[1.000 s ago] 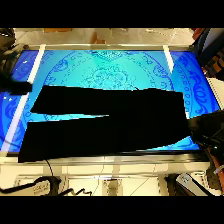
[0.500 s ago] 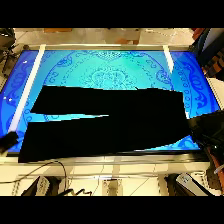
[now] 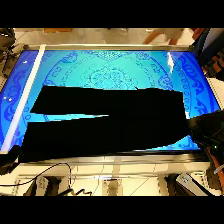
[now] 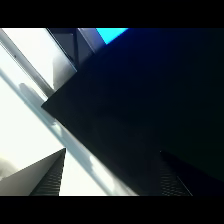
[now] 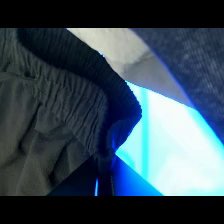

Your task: Fold the clothes and pants, and hang the long-sleeved shirts on hangers.

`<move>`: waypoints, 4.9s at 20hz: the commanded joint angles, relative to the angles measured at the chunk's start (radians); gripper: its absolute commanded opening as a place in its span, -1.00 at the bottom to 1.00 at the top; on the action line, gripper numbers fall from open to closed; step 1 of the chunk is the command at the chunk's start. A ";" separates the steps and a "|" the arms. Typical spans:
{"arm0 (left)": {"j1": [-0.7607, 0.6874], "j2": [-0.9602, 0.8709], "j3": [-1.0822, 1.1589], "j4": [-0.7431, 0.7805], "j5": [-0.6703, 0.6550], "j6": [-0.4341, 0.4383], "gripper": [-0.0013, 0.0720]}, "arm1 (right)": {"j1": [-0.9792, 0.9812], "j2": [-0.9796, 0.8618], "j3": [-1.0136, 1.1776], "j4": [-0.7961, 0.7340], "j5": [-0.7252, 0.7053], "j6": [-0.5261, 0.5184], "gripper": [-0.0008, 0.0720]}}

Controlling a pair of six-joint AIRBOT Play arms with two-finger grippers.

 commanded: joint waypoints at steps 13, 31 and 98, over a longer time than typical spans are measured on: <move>0.006 -0.192 -0.001 -0.044 0.203 0.062 -0.94 | 0.001 0.000 0.007 -0.006 0.089 -0.003 -0.90; -0.309 -0.155 0.365 -0.421 0.359 0.111 -0.96 | 0.141 0.568 0.168 -0.211 0.076 0.385 -0.92; -0.689 -0.708 0.610 -0.371 0.411 -0.502 0.63 | 0.684 -0.449 0.779 -0.399 -0.318 0.504 0.94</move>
